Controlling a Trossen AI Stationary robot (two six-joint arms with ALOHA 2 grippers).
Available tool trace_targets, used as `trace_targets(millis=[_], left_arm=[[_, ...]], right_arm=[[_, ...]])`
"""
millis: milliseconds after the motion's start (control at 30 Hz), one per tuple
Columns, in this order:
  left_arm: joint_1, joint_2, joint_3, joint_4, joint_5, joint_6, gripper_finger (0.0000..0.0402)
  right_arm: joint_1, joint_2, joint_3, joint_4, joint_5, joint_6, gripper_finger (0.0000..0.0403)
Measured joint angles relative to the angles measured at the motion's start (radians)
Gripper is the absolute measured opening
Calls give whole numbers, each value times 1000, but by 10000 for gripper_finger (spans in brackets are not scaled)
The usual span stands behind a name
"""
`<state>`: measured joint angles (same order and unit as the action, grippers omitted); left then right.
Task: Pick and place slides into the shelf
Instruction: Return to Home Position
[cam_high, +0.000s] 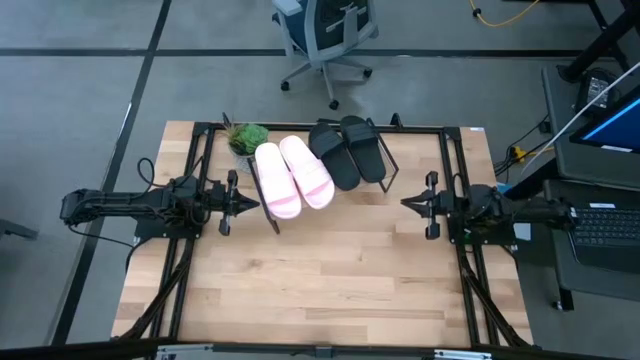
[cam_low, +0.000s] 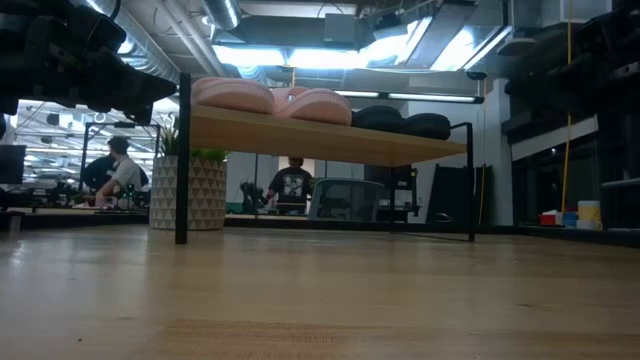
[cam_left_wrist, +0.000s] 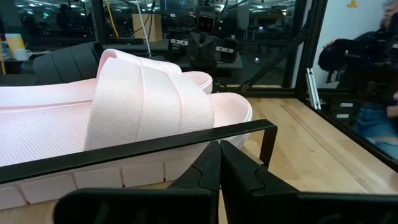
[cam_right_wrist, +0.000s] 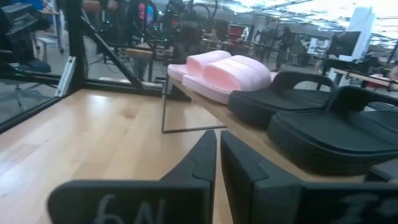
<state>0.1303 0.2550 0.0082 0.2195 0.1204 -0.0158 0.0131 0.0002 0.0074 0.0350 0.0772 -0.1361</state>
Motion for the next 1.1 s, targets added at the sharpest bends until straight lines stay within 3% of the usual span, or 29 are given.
trace_targets(millis=[1100], left_arm=[[0,0,0,-1,-4,0,0]], right_arm=[[-20,4,0,0,0,-3,25]])
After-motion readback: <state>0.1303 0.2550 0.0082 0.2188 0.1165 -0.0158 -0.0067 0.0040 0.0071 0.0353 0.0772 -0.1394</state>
